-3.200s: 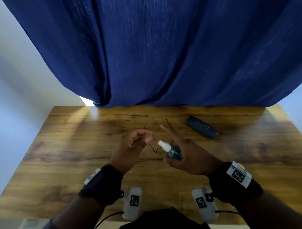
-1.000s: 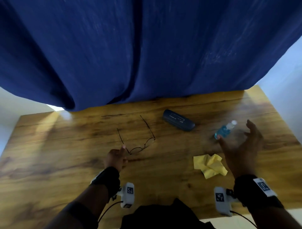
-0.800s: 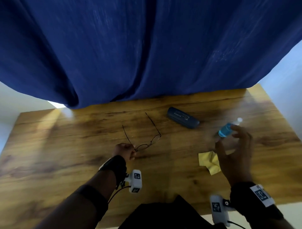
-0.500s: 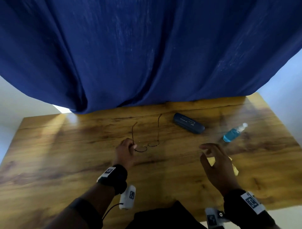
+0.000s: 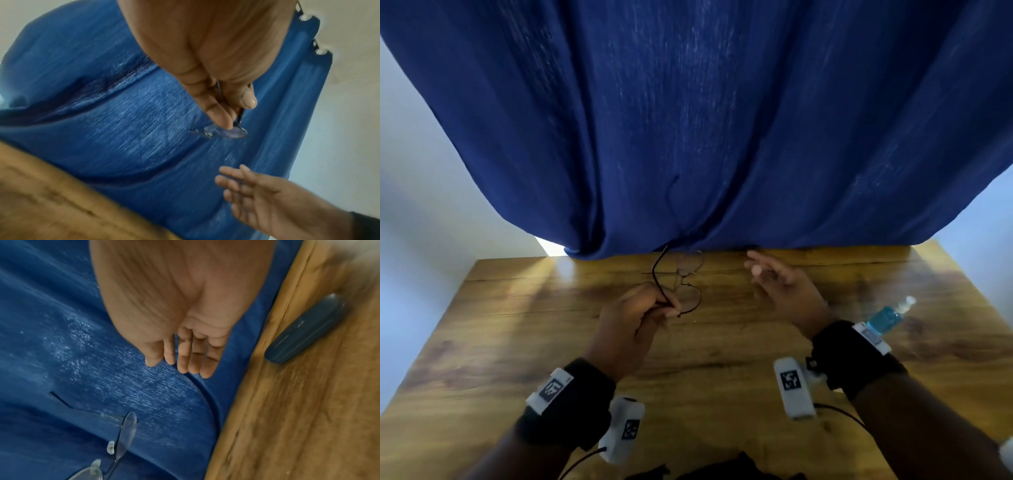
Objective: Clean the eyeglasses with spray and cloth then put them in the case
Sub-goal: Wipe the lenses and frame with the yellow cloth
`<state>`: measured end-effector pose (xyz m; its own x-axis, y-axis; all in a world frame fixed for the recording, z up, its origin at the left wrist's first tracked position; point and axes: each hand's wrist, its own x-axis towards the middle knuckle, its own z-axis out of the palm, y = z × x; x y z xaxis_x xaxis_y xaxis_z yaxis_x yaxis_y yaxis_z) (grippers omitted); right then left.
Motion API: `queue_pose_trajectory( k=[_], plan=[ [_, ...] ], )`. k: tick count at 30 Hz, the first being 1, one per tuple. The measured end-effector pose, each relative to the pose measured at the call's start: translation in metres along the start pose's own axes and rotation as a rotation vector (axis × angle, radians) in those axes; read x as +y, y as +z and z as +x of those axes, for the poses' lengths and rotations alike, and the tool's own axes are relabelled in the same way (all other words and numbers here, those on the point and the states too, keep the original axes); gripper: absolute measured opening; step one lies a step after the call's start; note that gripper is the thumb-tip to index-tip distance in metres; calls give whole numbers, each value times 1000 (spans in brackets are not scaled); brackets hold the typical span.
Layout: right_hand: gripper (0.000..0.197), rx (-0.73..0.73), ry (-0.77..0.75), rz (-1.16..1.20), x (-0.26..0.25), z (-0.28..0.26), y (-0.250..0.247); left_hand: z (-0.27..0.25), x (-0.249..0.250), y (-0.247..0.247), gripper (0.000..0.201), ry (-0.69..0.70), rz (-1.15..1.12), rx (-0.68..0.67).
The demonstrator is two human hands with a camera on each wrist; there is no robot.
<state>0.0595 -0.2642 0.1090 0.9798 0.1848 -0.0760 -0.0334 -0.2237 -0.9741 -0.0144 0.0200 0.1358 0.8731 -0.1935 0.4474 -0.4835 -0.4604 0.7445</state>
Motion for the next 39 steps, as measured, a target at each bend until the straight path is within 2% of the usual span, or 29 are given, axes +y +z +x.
queue_pose_trajectory(
  k=[3,6,9,14,17,19,22,24,26,29,31,33,36,39],
  plan=[
    [39,-116,59,226,-20,6,7,1,24,-13,10,43,-122,-90],
    [38,-190,40,383,-31,0,9,1,38,-18,7,-33,-213,-167],
    [26,-176,-12,413,-34,-15,7,-1,43,-18,6,-112,-294,-138],
    [36,-209,46,564,-30,-34,-3,-6,46,-10,6,-240,-428,-85],
    [30,-168,46,526,-34,-36,-8,-8,46,-5,9,-259,-425,-142],
    [27,-161,46,489,-36,-35,-13,-6,50,-1,8,-279,-467,-98],
    [27,-110,154,554,-38,-32,-14,0,56,12,26,-379,-603,35],
    [23,-97,292,660,-38,-29,-9,2,55,28,35,-486,-671,52],
    [22,-67,429,736,-35,-28,-3,1,51,49,33,-559,-641,27],
    [15,-1,556,787,-28,-30,5,1,53,76,26,-563,-532,16],
    [15,-5,594,804,-22,-36,9,5,56,87,30,-565,-531,49],
    [16,-31,616,825,-15,-41,11,7,54,92,26,-600,-548,76],
    [19,-76,632,796,-5,-50,7,7,42,98,23,-732,-608,88],
    [21,-82,613,680,11,-62,-6,5,27,100,36,-897,-665,132]
  ],
)
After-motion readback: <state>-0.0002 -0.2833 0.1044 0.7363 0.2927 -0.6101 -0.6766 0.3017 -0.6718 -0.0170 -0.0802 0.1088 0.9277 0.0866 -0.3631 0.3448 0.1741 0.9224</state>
